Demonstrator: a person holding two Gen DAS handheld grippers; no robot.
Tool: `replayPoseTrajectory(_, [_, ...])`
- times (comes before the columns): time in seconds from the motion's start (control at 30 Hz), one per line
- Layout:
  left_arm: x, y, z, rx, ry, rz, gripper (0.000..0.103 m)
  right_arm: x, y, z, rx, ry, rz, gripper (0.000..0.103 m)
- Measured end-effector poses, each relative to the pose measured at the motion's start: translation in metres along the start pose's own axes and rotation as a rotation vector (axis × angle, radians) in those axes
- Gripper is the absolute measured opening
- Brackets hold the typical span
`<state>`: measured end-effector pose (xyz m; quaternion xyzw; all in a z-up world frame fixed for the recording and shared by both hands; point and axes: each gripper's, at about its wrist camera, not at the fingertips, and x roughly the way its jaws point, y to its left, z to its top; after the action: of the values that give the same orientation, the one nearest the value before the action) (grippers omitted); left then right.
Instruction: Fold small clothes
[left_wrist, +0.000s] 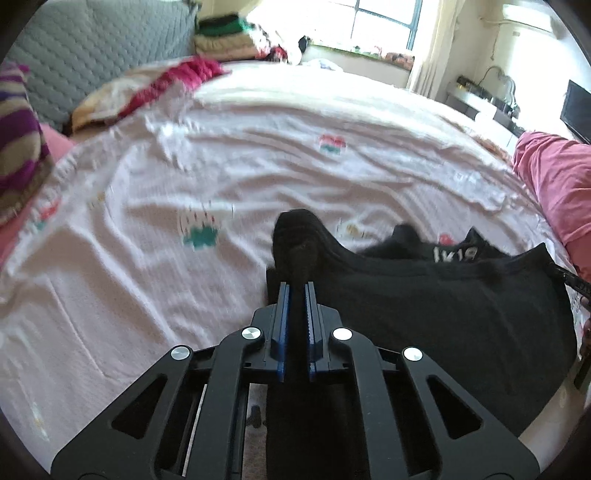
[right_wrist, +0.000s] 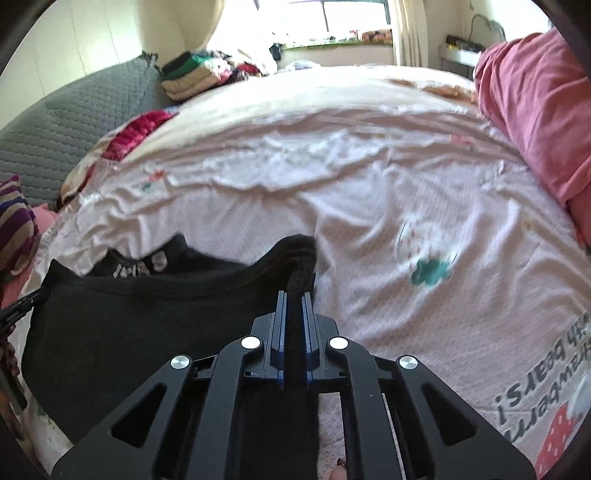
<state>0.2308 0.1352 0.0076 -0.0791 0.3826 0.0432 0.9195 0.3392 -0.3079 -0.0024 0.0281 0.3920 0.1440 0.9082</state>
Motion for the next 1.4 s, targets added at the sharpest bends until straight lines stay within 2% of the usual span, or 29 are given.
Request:
replayPoseTrajectory(0.07, [-0.006,-0.001,0.004,-0.001,-0.026,0.001,0.002,-0.004,-0.002,0.005,0.009,-0.027,-0.006,0.006])
replayPoseTrajectory(0.17, [-0.002,-0.002,0.005,0.019,-0.027,0.042,0.002,0.001,-0.006,0.004,0.019,-0.018,-0.019,0.006])
replayPoseTrajectory(0.33, [0.021,-0.001,-0.006,0.029,0.056,0.073,0.003,0.023,-0.010,-0.008,0.026,0.054,-0.070,0.006])
replayPoseTrajectory(0.5, [0.025,-0.003,-0.015,0.056,0.084,0.104,0.006,0.026,-0.006,-0.016,0.007,0.066,-0.115,0.008])
replayPoseTrajectory(0.73, [0.023,-0.003,-0.019,0.072,0.110,0.116,0.013,0.018,-0.010,-0.024,0.037,0.072,-0.129,0.023])
replayPoseTrajectory(0.9, [0.019,0.001,-0.022,0.059,0.119,0.116,0.020,0.006,-0.013,-0.029,0.055,0.065,-0.139,0.035])
replayPoseTrajectory(1.03, [0.012,0.001,-0.024,0.062,0.118,0.106,0.029,-0.009,-0.011,-0.032,0.057,0.039,-0.135,0.040])
replayPoseTrajectory(1.2, [0.003,0.005,-0.028,0.061,0.117,0.090,0.040,-0.039,0.005,-0.033,0.054,-0.024,-0.073,0.064])
replayPoseTrajectory(1.27, [-0.001,0.007,-0.028,0.058,0.115,0.090,0.049,-0.047,0.016,-0.033,0.032,-0.042,-0.053,0.068])
replayPoseTrajectory(1.4, [-0.007,0.012,-0.032,0.058,0.119,0.084,0.058,-0.058,0.047,-0.038,-0.045,-0.054,-0.005,0.070])
